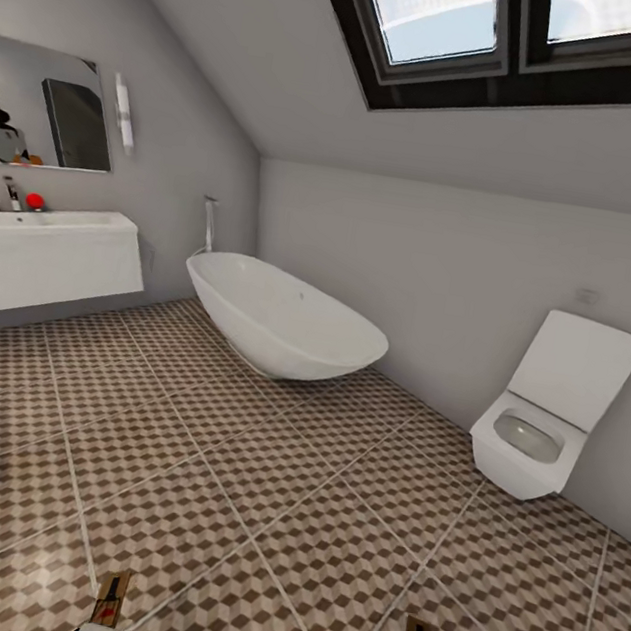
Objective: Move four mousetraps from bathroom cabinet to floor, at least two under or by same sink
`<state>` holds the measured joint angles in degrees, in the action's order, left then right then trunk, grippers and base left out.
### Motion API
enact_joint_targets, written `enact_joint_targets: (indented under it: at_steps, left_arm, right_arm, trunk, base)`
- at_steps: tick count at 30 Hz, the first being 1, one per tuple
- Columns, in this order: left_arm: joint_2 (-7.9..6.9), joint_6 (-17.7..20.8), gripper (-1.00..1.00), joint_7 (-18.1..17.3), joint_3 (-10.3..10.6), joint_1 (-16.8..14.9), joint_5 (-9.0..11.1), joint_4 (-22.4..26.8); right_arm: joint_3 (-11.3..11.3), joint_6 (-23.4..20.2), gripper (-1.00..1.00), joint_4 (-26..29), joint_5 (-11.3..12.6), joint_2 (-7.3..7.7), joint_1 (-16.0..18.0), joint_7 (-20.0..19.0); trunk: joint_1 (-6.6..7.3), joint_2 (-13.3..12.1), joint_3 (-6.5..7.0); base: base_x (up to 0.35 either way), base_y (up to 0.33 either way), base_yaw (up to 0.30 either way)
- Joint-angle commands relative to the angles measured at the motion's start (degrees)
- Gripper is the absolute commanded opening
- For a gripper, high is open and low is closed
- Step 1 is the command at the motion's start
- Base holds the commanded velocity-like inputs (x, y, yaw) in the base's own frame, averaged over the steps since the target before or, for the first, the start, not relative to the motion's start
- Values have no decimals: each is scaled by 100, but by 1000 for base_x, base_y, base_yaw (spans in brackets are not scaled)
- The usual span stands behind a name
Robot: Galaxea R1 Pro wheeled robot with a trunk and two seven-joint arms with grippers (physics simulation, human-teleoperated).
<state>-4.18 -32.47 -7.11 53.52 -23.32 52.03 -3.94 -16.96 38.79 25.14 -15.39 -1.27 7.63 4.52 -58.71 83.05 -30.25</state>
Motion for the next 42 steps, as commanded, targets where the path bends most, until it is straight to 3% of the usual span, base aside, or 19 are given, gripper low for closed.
enact_joint_targets:
  at_steps: [1,9,16,42]
  left_arm:
    - [4,-18,-100,-29,23,-6,36,-19]
    - [5,-14,-100,-28,20,-6,36,-19]
    - [5,-14,-100,-28,25,-6,36,-19]
    - [42,-17,-100,-35,25,-6,36,-19]
  right_arm:
    - [-26,14,-100,-2,-65,-5,5,32]
    - [-26,14,-100,0,-69,-5,6,39]
    - [-26,14,-100,0,-69,-5,6,40]
    - [-26,14,-100,0,-69,-5,6,40]
  trunk:
    - [-1,3,-5]
    - [-1,3,-2]
    - [-1,3,-2]
    - [-1,3,-52]
  base:
    - [203,-170,21]
    - [268,-174,27]
    - [319,-80,231]
    - [326,49,248]
